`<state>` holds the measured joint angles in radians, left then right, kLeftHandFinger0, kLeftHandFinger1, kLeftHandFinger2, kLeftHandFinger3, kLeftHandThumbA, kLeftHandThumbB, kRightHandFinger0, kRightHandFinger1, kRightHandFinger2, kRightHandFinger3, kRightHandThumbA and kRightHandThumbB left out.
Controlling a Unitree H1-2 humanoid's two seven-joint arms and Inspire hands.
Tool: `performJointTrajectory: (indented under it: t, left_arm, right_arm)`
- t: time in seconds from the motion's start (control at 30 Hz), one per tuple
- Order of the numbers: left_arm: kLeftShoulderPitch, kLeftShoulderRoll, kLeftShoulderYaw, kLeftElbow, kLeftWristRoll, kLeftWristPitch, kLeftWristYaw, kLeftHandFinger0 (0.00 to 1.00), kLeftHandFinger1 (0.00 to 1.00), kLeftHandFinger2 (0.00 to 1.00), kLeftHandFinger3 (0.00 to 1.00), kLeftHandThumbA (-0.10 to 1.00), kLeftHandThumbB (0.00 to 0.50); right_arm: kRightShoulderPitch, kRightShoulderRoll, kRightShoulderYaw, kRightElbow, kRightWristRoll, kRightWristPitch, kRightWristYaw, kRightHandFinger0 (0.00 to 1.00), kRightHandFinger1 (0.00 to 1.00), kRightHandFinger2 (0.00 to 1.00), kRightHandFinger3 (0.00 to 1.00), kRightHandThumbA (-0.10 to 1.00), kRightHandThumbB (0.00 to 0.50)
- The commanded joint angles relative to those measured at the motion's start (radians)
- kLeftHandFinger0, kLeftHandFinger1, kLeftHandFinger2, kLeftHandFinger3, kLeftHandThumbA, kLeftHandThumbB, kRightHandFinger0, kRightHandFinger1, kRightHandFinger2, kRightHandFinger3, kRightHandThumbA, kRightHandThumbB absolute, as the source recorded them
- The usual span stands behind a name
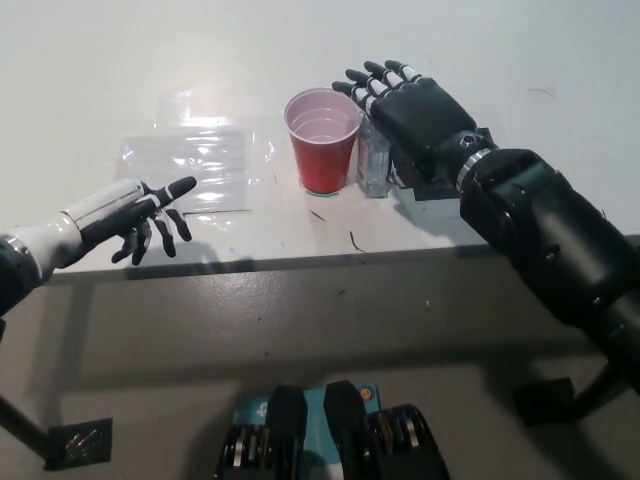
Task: The robot uses its right hand to press the hand soap kept in the middle of the table to get liquid hand soap out
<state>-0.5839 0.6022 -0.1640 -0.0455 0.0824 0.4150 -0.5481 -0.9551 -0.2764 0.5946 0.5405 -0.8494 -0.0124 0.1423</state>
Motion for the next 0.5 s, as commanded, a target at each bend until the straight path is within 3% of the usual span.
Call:
performJointTrajectory:
  t: [0.0, 0.47]
  left_arm:
    - [-0.044, 0.035, 0.002, -0.019, 0.003, -0.012, -0.021, 0.11, 0.18, 0.35, 0.59, 1.00, 0.188]
    - [-0.067, 0.041, 0.009, -0.018, 0.002, -0.022, -0.035, 0.10, 0.16, 0.34, 0.58, 1.00, 0.186]
  right_arm:
    - [0.081, 0.016, -0.003, 0.068, 0.054, -0.014, 0.059, 1.00, 1.00, 1.00, 1.00, 1.00, 0.476]
    - [0.096, 0.021, -0.016, 0.113, 0.032, -0.001, 0.026, 1.00, 1.00, 1.00, 1.00, 1.00, 0.500]
